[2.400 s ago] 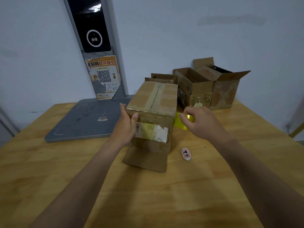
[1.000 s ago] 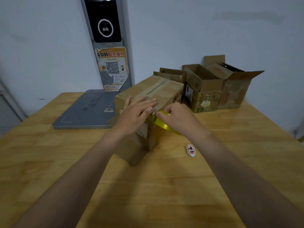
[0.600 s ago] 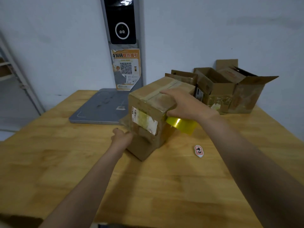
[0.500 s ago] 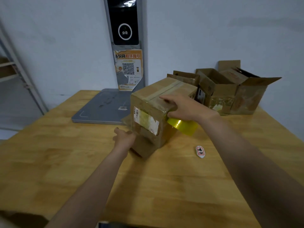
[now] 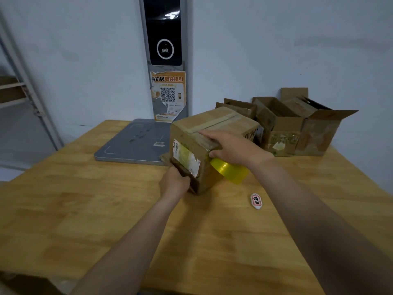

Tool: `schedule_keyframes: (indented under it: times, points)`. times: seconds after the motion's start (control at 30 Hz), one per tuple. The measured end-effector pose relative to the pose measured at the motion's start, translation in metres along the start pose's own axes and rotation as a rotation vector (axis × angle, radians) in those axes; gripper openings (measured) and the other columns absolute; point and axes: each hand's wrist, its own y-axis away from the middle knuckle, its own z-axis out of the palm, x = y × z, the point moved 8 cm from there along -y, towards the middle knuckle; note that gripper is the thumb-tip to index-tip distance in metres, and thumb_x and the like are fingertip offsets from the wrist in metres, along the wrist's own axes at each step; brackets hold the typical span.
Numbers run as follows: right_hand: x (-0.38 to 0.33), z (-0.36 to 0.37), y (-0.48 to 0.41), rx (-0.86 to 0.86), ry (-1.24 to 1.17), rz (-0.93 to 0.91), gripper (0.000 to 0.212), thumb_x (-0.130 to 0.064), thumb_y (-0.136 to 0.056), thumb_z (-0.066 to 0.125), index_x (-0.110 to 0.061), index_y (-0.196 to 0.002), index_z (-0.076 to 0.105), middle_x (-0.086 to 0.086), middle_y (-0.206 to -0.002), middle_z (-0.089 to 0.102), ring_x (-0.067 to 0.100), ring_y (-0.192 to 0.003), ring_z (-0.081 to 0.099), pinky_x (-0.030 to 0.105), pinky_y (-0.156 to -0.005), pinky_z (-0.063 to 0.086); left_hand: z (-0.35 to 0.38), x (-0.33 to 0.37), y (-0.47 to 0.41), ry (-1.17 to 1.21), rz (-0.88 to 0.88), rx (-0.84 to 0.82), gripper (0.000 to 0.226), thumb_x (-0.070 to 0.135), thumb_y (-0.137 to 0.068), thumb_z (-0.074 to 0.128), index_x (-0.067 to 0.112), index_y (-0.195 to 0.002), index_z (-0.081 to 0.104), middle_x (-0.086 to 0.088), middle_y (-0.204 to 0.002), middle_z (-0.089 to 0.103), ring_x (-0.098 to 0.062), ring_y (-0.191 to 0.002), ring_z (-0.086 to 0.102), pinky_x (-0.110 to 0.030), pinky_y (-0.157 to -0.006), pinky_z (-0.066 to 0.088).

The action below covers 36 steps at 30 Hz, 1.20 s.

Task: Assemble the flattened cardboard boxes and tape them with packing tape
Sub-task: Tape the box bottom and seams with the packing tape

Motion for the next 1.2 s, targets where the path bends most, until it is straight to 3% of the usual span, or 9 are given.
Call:
schedule_keyframes:
  times: [0.13,0.3,0.4,0.57,0.67,0.73,0.8,1.0,1.2]
  points:
    - [-0.014,-0.022,0.008,0.084,0.148,-0.049,0.068,-0.028,-0.096,0.068,-0.049,-0.152,0.037,-0.01,-0.152,0.051,0.021,-0.137,0.048,0.041,-0.105,0.045,-0.032,0.033,0.009,-0.135,0.177,0.126,0.016,0.01,-0.095,0.056,0.021,-0.084,0.058,0.002,-0.081,0.065,-0.026,-0.082,0.066,-0.034,-0.058,0.044]
    - [-0.025,-0.075,0.028,0.349,0.16,-0.092,0.039,-0.035,-0.101,0.057,-0.041,-0.14,0.058,-0.006,-0.125,0.069,0.021,-0.116,0.061,0.045,-0.094,0.049,-0.107,0.105,0.018,-0.158,0.467,0.395,0.025,0.004,-0.1,0.049,0.009,-0.111,0.071,-0.006,-0.08,0.067,-0.031,-0.076,0.062,-0.037,-0.061,0.041]
    - [-0.019,-0.099,0.043,0.516,0.012,-0.037,0.031,-0.033,-0.099,0.062,-0.034,-0.13,0.069,-0.003,-0.123,0.073,0.021,-0.117,0.063,0.045,-0.098,0.05,-0.14,0.157,0.028,-0.262,0.642,0.548,0.032,0.005,-0.103,0.046,0.011,-0.121,0.072,-0.016,-0.098,0.074,-0.039,-0.093,0.065,-0.04,-0.071,0.04]
    - [-0.004,-0.105,0.062,0.639,-0.179,0.082,0.028,-0.032,-0.093,0.072,-0.032,-0.121,0.075,-0.002,-0.109,0.078,0.017,-0.106,0.069,0.039,-0.097,0.053,-0.156,0.219,0.028,-0.405,0.809,0.631,0.035,0.007,-0.103,0.045,0.018,-0.117,0.075,-0.014,-0.1,0.073,-0.036,-0.092,0.063,-0.034,-0.067,0.031]
    - [0.004,-0.096,0.071,0.69,-0.198,0.131,0.028,-0.036,-0.087,0.077,-0.032,-0.115,0.078,-0.008,-0.099,0.079,0.012,-0.096,0.071,0.034,-0.092,0.054,-0.145,0.239,0.027,-0.433,0.9,0.621,0.033,0.011,-0.104,0.048,0.023,-0.116,0.077,-0.012,-0.097,0.075,-0.035,-0.087,0.066,-0.035,-0.061,0.039]
    - [0.013,-0.086,0.073,0.686,-0.166,0.171,0.028,-0.042,-0.086,0.077,-0.035,-0.114,0.078,-0.01,-0.097,0.079,0.008,-0.093,0.071,0.021,-0.082,0.047,-0.124,0.244,0.025,-0.52,0.95,0.565,0.031,0.017,-0.106,0.05,0.024,-0.121,0.075,-0.012,-0.095,0.074,-0.036,-0.085,0.067,-0.04,-0.061,0.048]
    - [0.025,-0.079,0.073,0.676,-0.134,0.201,0.03,-0.045,-0.087,0.076,-0.037,-0.116,0.076,-0.008,-0.098,0.078,0.012,-0.093,0.069,0.021,-0.075,0.04,-0.1,0.242,0.026,-0.572,1.016,0.514,0.029,0.019,-0.105,0.053,0.027,-0.126,0.072,-0.014,-0.087,0.07,-0.037,-0.079,0.066,-0.04,-0.059,0.047]
    - [0.04,-0.074,0.06,0.645,-0.178,0.024,0.022,-0.029,-0.091,0.075,-0.019,-0.11,0.07,0.002,-0.138,0.052,0.02,-0.131,0.049,0.038,-0.109,0.042,-0.082,0.233,0.012,-0.53,0.976,0.466,0.044,0.044,-0.108,0.042,0.018,-0.1,0.077,-0.011,-0.078,0.068,-0.033,-0.076,0.064,-0.033,-0.059,0.032]
    - [0.044,-0.065,0.046,0.657,-0.319,0.043,0.031,-0.064,-0.089,0.058,-0.035,-0.096,0.05,-0.032,-0.12,0.054,0.0,-0.126,0.046,0.029,-0.097,0.047,-0.096,0.226,0.027,-0.281,0.992,0.211,0.026,0.033,-0.103,0.056,0.019,-0.104,0.078,-0.002,-0.092,0.075,-0.023,-0.088,0.066,-0.034,-0.071,0.047]
